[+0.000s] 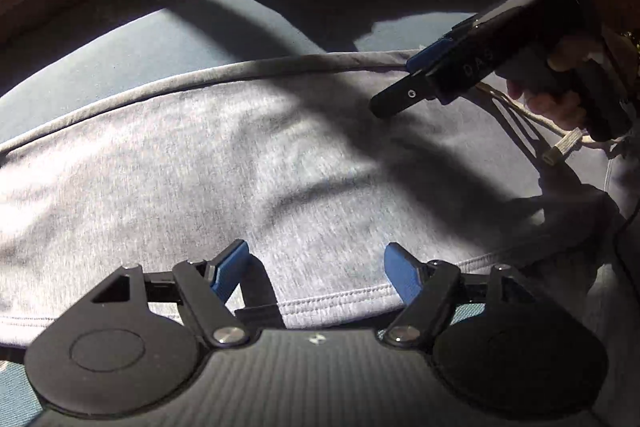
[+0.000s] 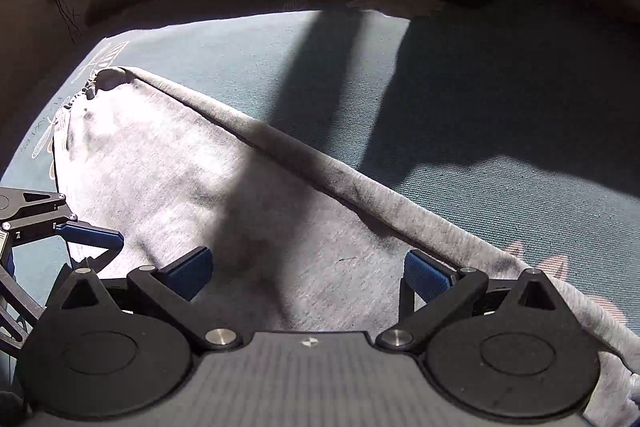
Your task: Fold clothes
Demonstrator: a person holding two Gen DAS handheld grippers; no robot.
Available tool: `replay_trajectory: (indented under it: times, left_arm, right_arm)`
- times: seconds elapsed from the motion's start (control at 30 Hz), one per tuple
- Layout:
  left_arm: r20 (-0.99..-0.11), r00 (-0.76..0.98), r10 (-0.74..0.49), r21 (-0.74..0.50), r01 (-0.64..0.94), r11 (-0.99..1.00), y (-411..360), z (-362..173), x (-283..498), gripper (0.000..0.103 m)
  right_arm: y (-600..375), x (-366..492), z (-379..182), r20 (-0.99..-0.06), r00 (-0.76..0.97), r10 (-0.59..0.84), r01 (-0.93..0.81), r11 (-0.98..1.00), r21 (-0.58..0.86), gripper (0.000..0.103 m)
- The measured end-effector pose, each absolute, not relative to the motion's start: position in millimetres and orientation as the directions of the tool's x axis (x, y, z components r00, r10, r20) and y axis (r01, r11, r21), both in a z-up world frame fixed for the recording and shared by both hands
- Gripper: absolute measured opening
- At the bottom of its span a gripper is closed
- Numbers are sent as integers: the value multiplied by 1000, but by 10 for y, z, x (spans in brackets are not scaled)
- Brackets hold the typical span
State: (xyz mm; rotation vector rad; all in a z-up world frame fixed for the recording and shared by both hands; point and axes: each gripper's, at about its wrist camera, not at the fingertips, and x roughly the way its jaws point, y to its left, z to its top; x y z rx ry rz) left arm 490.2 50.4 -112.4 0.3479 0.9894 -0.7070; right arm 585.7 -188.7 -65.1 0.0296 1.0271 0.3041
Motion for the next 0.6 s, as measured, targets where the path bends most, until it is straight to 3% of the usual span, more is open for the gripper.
replay_trajectory:
  times: [0.13,0.23,0.4,0.6]
  left_arm:
    - [-867,320,-381,-71,677,732,454,-963,4860,75]
    - [-830,330,-450,-56,754,655,148,-867,4747,75]
    - [-786,262,-559,-130,816,564,-480,-950,4566,76]
    - [-822,331,-463,68,864,498,-817,-1247,4211,79]
  right_arm:
    - [-2016,5800,-541,-826,513,235,-195,969,155,103]
    - [-2143,5592,-385,-815,533,229,-162,972,168,103]
    - [-2437,5219,-286,-832,528,171,-69,985,159,103]
    - [-2889,4852,-229,-841,531,109,60,984,165,103]
